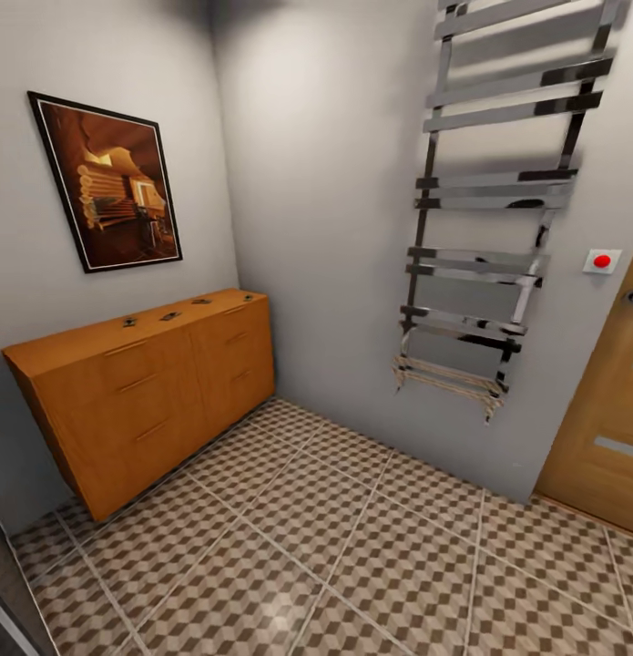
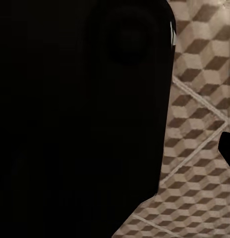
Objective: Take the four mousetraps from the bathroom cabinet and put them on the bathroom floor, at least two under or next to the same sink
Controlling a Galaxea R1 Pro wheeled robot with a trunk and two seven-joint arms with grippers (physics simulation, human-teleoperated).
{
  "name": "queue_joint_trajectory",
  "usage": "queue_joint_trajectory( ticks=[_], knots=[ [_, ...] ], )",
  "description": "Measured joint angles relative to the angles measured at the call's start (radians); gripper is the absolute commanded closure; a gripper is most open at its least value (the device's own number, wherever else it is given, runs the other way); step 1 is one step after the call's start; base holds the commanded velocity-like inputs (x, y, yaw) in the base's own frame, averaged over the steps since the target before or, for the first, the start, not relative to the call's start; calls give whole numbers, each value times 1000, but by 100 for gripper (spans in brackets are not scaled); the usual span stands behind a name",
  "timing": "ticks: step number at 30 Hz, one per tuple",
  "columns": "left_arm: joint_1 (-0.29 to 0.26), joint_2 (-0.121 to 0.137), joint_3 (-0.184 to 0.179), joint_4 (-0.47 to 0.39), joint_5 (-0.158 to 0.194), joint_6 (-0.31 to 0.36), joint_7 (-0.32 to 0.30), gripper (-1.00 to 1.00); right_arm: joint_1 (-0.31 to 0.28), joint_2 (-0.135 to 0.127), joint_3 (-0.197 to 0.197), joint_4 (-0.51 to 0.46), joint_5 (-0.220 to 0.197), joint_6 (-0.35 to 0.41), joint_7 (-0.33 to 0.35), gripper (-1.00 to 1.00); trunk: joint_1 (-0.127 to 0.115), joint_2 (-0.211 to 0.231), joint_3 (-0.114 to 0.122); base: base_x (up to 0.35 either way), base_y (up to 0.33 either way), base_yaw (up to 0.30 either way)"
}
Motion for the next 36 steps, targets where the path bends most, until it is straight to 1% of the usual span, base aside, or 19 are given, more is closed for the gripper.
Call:
queue_joint_trajectory(
  ticks=[5, 10, 36],
  knots=[
    [0, 1, 0, 0, 33, 1, -1, -100, 0, 0, 0, 0, -2, 1, 0, -100, 0, 0, 0, 305, 0, 48],
    [0, 0, 0, -1, 48, 1, -1, -100, 0, -1, -5, 0, -7, 1, 0, -100, 0, 0, 0, 316, 0, 16],
    [0, -1, 0, -1, 56, 4, -1, -100, 0, -2, -9, 0, -12, 4, 0, -100, 0, 0, 0, 321, 0, 1]
  ],
)
